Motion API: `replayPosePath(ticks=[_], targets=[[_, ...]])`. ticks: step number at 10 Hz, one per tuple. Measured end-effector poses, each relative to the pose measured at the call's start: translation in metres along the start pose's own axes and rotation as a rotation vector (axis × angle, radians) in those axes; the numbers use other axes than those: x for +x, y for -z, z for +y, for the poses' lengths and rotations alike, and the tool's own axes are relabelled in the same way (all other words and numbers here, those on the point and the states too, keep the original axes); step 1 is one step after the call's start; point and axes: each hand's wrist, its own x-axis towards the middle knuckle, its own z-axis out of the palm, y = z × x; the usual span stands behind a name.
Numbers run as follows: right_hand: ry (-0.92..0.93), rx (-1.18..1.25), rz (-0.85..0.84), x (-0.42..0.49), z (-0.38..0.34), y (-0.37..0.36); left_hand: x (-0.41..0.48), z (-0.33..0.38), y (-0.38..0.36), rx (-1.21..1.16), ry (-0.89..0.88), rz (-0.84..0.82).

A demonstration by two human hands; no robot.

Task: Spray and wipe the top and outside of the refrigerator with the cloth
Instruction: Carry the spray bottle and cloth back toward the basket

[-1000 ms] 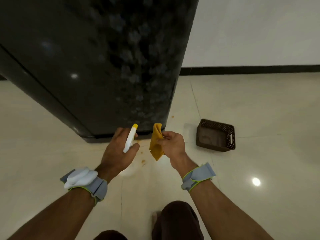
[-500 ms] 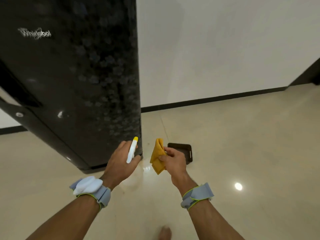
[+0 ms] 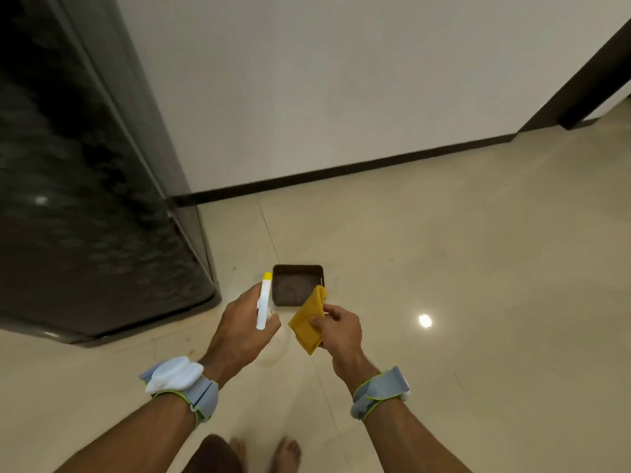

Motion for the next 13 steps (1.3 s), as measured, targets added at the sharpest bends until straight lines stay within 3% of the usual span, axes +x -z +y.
replayPosePath(ticks=[3, 6, 8, 11, 13], targets=[[-0.094, -0.199, -0.006, 0.181, 0.047, -0.021, 0.136, -0.072, -0.108, 0.053, 0.168, -0.028], [-0.098, -0.400, -0.049, 0.458, 0.182, -0.108, 0.319, -0.256, -0.278, 0.154, 0.244, 0.022], [0.003, -0.562, -0.097, 0.564, 0.240, -0.137, 0.372, -0.346, -0.350, 0.176, 0.235, 0.063], [0.088, -0.699, -0.129, 0.621, 0.270, -0.159, 0.397, -0.398, -0.395, 0.204, 0.278, 0.107], [0.285, -0.947, -0.218, 0.611, 0.279, -0.157, 0.394, -0.403, -0.399, 0.225, 0.329, -0.045]])
